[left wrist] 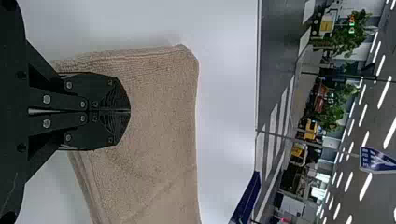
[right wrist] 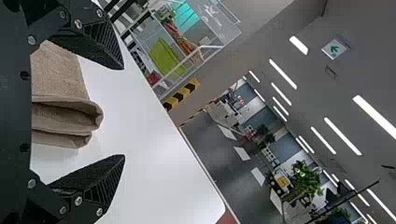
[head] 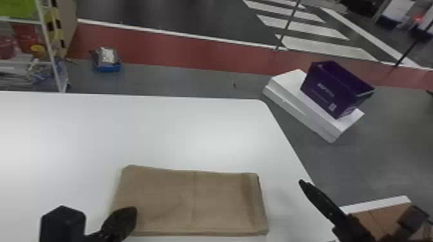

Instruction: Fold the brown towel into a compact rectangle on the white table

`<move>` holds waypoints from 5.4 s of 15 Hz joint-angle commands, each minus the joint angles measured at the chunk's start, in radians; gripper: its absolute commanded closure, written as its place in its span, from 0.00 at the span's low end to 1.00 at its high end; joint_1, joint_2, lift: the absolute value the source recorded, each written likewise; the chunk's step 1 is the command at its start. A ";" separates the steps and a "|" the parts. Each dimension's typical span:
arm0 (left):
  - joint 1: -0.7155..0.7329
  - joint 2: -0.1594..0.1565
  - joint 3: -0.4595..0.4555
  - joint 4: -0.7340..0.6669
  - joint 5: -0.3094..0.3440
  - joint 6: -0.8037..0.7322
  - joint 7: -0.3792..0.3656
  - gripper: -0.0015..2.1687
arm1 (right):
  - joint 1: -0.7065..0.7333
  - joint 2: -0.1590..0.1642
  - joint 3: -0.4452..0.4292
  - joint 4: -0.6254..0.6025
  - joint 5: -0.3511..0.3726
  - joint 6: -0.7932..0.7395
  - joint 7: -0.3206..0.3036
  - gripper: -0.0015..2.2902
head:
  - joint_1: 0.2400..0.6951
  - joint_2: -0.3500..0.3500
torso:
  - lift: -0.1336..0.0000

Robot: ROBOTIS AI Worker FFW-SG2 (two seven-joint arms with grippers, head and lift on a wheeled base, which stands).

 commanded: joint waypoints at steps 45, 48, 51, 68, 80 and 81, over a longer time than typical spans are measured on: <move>0.129 0.008 0.267 -0.200 0.106 0.056 -0.037 0.96 | -0.009 0.002 0.122 -0.276 0.041 0.403 -0.259 0.11 | 1.00 0.07 | 0.07; 0.122 0.013 0.261 -0.180 0.105 0.056 -0.037 0.96 | -0.006 0.002 0.192 -0.393 0.052 0.486 -0.379 0.11 | 1.00 0.13 | 0.07; 0.120 0.017 0.262 -0.174 0.106 0.056 -0.039 0.96 | -0.051 0.002 0.269 -0.443 0.127 0.655 -0.492 0.11 | 1.00 0.19 | 0.07; 0.117 0.016 0.262 -0.161 0.112 0.047 -0.067 0.96 | -0.360 0.002 0.612 -0.321 0.472 0.905 -0.612 0.13 | 1.00 0.39 | 0.07; 0.116 0.013 0.262 -0.160 0.124 0.047 -0.097 0.96 | -0.396 0.002 0.705 -0.213 0.520 0.905 -0.618 0.13 | 1.00 0.44 | 0.07; 0.116 0.013 0.262 -0.163 0.124 0.047 -0.097 0.96 | -0.397 0.002 0.706 -0.212 0.523 0.905 -0.619 0.13 | 1.00 0.44 | 0.07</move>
